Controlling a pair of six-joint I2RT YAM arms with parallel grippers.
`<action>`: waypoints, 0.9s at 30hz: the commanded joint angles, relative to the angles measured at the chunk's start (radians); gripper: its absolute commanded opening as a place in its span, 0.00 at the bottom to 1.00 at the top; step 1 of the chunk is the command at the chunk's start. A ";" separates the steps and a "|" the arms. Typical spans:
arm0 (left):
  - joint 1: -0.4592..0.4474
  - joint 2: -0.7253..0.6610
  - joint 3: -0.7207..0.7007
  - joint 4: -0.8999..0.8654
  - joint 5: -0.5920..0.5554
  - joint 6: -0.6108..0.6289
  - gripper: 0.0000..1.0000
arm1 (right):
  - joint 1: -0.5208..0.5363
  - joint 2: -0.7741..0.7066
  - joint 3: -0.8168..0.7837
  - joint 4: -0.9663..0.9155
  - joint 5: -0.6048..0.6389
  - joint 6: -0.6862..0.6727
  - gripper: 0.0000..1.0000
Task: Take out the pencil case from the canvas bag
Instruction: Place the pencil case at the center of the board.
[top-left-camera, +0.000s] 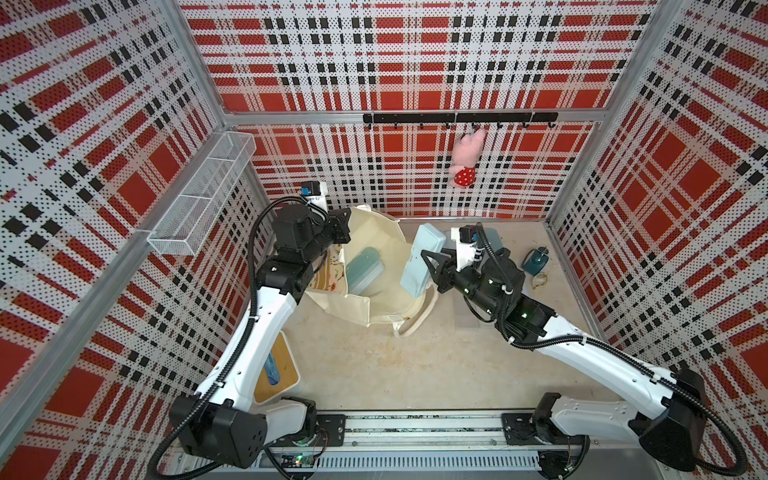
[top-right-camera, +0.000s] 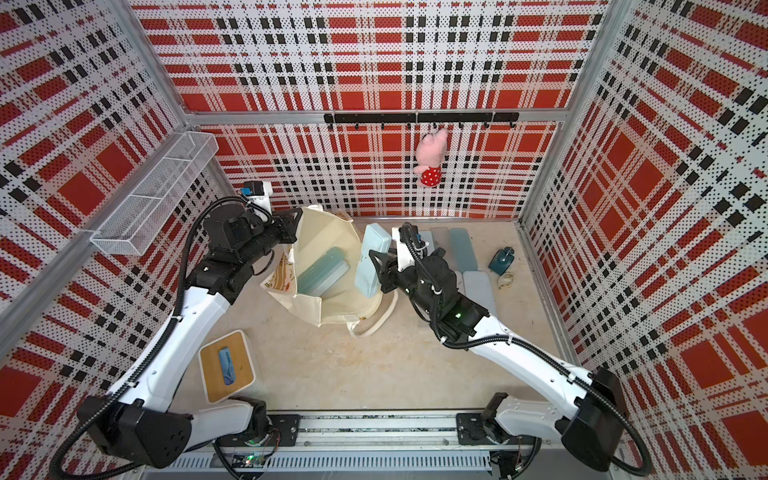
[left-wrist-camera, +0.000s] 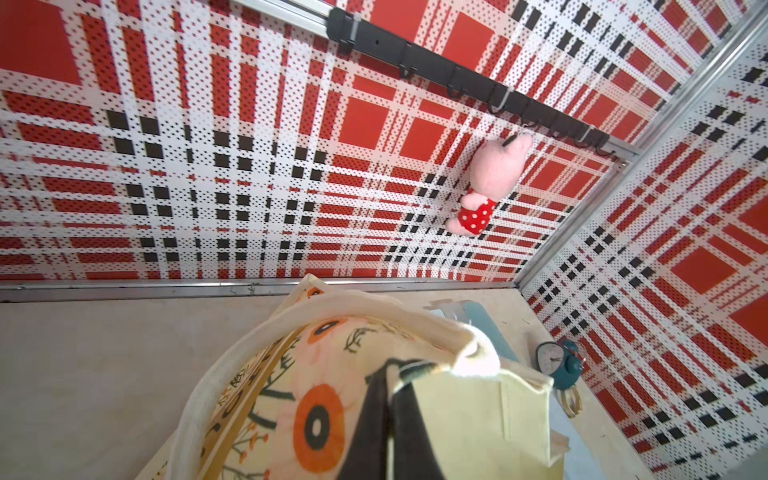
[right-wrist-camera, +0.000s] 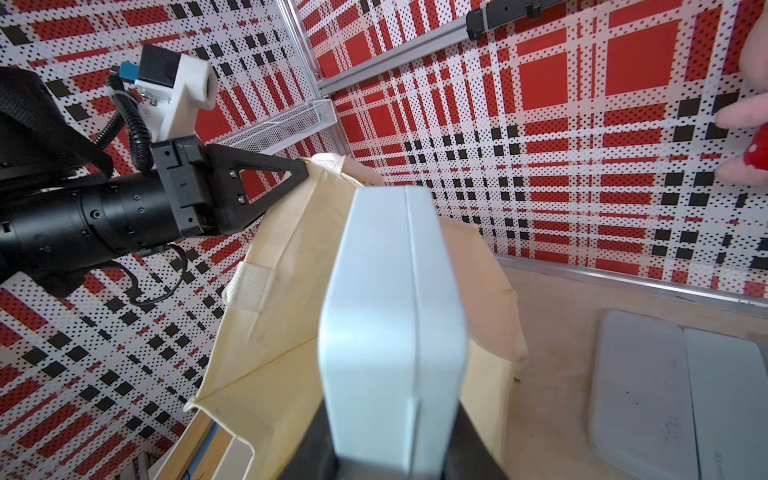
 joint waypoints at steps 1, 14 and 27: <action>0.042 0.002 0.068 0.034 -0.023 0.022 0.00 | -0.018 -0.050 0.016 -0.037 -0.037 -0.031 0.24; 0.109 0.033 0.133 0.017 -0.017 0.027 0.00 | -0.066 -0.027 0.121 -0.373 0.057 -0.053 0.23; 0.144 0.060 0.204 -0.007 -0.030 0.036 0.00 | -0.073 0.345 0.370 -0.827 0.237 0.227 0.24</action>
